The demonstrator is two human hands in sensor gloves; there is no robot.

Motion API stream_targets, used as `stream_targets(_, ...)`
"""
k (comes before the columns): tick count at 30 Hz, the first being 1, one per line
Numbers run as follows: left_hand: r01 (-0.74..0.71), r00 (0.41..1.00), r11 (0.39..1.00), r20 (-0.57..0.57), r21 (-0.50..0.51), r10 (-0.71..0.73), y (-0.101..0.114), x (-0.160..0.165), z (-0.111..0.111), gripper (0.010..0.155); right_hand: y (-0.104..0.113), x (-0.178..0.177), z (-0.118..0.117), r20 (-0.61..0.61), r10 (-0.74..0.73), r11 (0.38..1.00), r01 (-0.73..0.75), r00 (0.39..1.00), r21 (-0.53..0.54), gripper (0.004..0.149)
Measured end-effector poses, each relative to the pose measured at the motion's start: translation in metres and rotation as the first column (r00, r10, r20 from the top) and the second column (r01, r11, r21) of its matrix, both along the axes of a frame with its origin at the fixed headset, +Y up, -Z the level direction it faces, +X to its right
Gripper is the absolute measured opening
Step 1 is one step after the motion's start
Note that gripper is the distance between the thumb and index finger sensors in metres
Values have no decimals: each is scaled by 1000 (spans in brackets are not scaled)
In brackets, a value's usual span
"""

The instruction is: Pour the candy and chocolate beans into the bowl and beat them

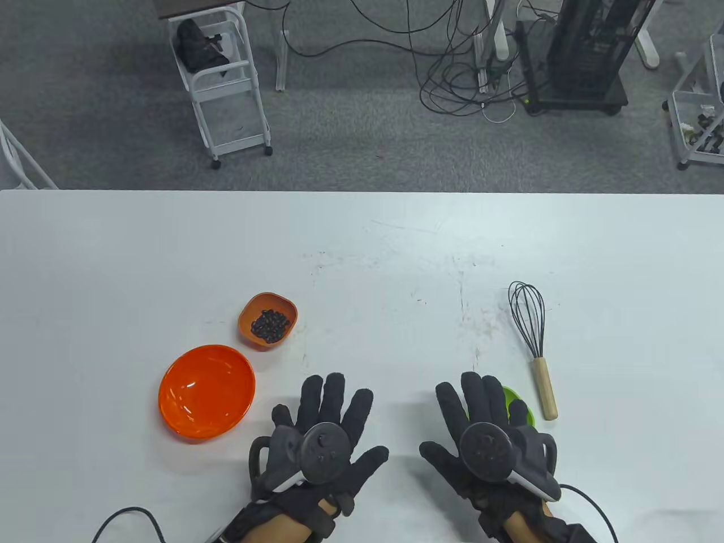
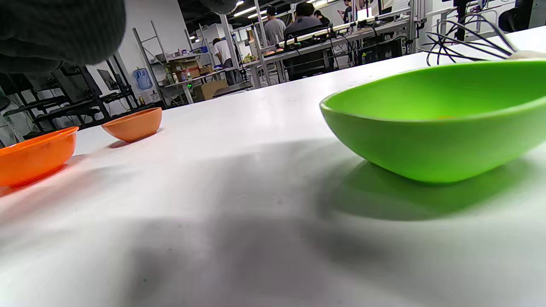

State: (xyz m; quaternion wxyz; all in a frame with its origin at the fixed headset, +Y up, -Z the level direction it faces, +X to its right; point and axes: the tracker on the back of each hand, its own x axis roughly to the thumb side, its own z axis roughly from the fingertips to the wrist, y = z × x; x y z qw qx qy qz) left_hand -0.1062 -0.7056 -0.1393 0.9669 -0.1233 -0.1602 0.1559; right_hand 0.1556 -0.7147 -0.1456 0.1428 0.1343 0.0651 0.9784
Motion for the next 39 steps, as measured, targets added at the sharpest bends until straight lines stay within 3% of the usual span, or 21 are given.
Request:
stream_targets(22, -26, 1000, 1000, 10, 10, 26, 7, -3, -1, 87, 4, 6, 1, 12, -20, 999, 20, 1000, 25, 93)
stream_targets(26, -65, 998, 998, -27, -23, 65, 8, -13, -8, 86, 6, 8, 1, 14, -26, 999, 25, 1000, 35, 93)
stream_targets(29, -16, 998, 1000, -66, -8, 15, 14, -20, -14, 86, 7, 9, 1, 15, -32, 999, 31, 999, 39, 93)
stream_targets(34, 47, 985, 999, -165, 22, -43, 25, -57, -29, 86, 9, 10, 1, 16, -48, 998, 47, 999, 43, 93)
stream_targets(39, 22, 933, 1000, -358, -8, -24, 25, -126, -52, 87, 9, 10, 1, 14, -57, 998, 57, 998, 39, 92)
